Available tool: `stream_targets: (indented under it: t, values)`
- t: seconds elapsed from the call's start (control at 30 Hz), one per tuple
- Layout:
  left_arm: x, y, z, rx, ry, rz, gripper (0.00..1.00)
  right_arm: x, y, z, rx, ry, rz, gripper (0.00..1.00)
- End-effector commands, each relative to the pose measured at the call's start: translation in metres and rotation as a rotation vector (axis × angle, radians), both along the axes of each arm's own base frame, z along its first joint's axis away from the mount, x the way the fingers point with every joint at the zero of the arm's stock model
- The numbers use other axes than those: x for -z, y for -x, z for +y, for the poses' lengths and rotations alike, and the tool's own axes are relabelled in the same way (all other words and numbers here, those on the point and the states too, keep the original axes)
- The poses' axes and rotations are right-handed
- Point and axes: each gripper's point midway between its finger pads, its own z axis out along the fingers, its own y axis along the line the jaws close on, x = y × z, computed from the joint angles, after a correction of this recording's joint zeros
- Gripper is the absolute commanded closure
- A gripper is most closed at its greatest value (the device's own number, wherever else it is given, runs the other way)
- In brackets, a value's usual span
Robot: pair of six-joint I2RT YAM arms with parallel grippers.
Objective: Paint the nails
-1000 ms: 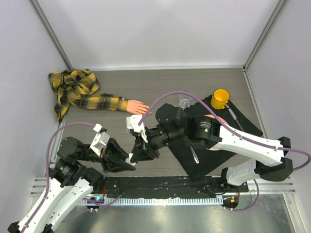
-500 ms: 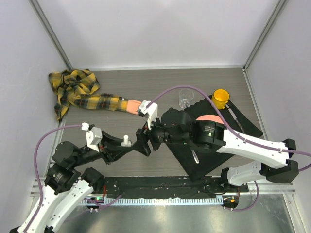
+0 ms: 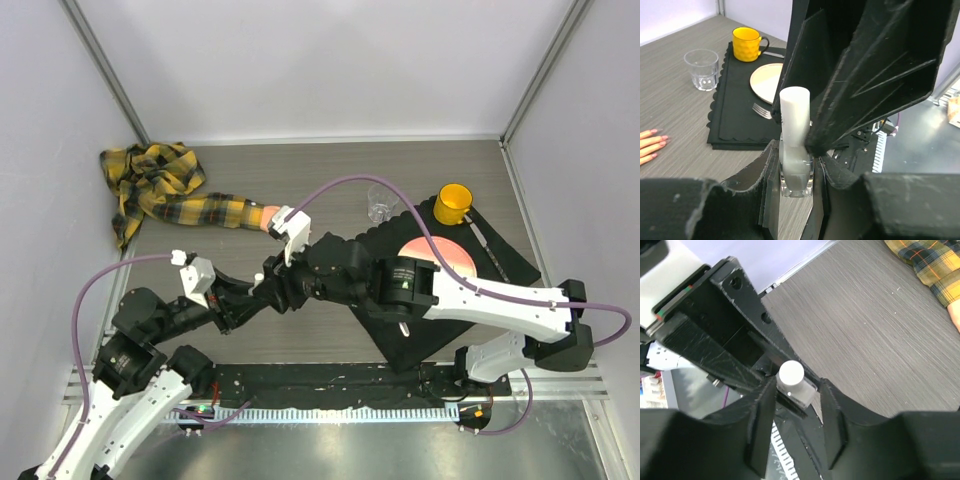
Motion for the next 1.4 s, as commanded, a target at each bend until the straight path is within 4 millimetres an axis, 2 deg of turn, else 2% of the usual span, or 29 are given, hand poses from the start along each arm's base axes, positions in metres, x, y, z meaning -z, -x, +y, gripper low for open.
stream_targets:
  t: [0.0, 0.1, 0.13, 0.17, 0.2, 0.27, 0.3, 0.33, 0.37, 0.4, 0.43, 0.5, 0.6, 0.67, 0.7, 0.73, 0.8, 0.87, 1.03, 1.17, 1.3, 1.33, 1.37]
  values:
    - [-0.02, 0.002, 0.001, 0.005, 0.024, -0.054, 1.0, -0.027, -0.009, 0.013, 0.047, -0.092, -0.027, 0.58]
    - [-0.02, 0.005, -0.002, 0.033, 0.027, -0.045, 1.0, -0.021, -0.011, 0.015, 0.049, -0.074, -0.038, 0.63]
    - [-0.019, 0.01, -0.004, 0.065, 0.029, -0.041, 1.0, -0.018, -0.011, 0.015, 0.042, -0.067, -0.039, 0.79]
    - [-0.021, 0.013, -0.005, 0.084, 0.034, -0.048, 1.0, -0.017, -0.009, 0.016, 0.016, -0.057, -0.059, 0.89]
    - [-0.022, 0.016, -0.007, 0.105, 0.036, -0.047, 1.0, -0.017, 0.005, 0.018, -0.074, -0.061, -0.053, 0.98]
    - [-0.026, 0.035, -0.012, 0.213, 0.057, -0.051, 1.0, -0.018, 0.019, 0.018, -0.239, -0.065, -0.093, 1.0]
    - [-0.027, 0.046, -0.014, 0.275, 0.07, -0.046, 1.0, -0.014, 0.063, 0.013, -0.506, -0.089, -0.056, 0.99]
    - [-0.035, 0.055, -0.016, 0.34, 0.098, -0.082, 1.0, -0.015, 0.076, 0.008, -0.636, -0.12, -0.072, 1.0]
    - [-0.034, 0.084, -0.016, 0.5, 0.103, -0.036, 1.0, -0.011, 0.101, -0.002, -0.805, -0.14, -0.054, 1.0]
    - [-0.031, 0.094, -0.016, 0.574, 0.103, -0.007, 1.0, -0.003, 0.117, -0.01, -0.921, -0.146, -0.038, 1.0]
    - [-0.043, 0.102, -0.015, 0.623, 0.13, -0.071, 1.0, 0.0, 0.136, -0.018, -1.053, -0.163, 0.014, 1.0]
    - [-0.041, 0.109, -0.014, 0.668, 0.129, -0.037, 1.0, 0.004, 0.138, -0.018, -1.095, -0.154, 0.061, 1.0]
    - [-0.041, 0.107, -0.013, 0.645, 0.129, -0.058, 1.0, 0.017, 0.127, -0.01, -1.048, -0.121, 0.06, 1.0]
    - [-0.038, 0.102, -0.014, 0.614, 0.123, -0.041, 1.0, 0.018, 0.11, -0.003, -0.961, -0.11, 0.046, 1.0]
    - [-0.041, 0.097, -0.015, 0.582, 0.128, -0.059, 1.0, 0.015, 0.103, 0.001, -0.913, -0.107, 0.037, 0.89]
    - [-0.037, 0.094, -0.015, 0.567, 0.12, -0.045, 1.0, 0.014, 0.098, 0.004, -0.87, -0.099, 0.041, 0.82]
    - [-0.038, 0.082, -0.016, 0.495, 0.116, -0.068, 1.0, 0.01, 0.08, 0.009, -0.752, -0.086, 0.011, 0.77]
    - [-0.033, 0.072, -0.016, 0.427, 0.1, -0.051, 1.0, 0.006, 0.065, 0.009, -0.647, -0.072, 0.004, 0.55]
    - [-0.029, 0.04, -0.009, 0.213, 0.076, -0.081, 1.0, -0.004, 0.044, 0.001, -0.482, -0.067, -0.004, 0.28]
    - [-0.031, 0.035, -0.005, 0.166, 0.077, -0.097, 1.0, -0.018, 0.029, -0.006, -0.363, -0.081, -0.009, 0.22]
    - [-0.031, 0.033, -0.003, 0.145, 0.076, -0.105, 1.0, -0.031, 0.011, -0.016, -0.221, -0.063, 0.016, 0.22]
    - [-0.031, 0.033, -0.003, 0.145, 0.077, -0.105, 1.0, -0.021, 0.003, -0.02, -0.168, -0.013, 0.031, 0.23]
    - [-0.03, 0.032, -0.003, 0.143, 0.074, -0.101, 1.0, -0.02, -0.001, -0.022, -0.14, 0.004, 0.037, 0.25]
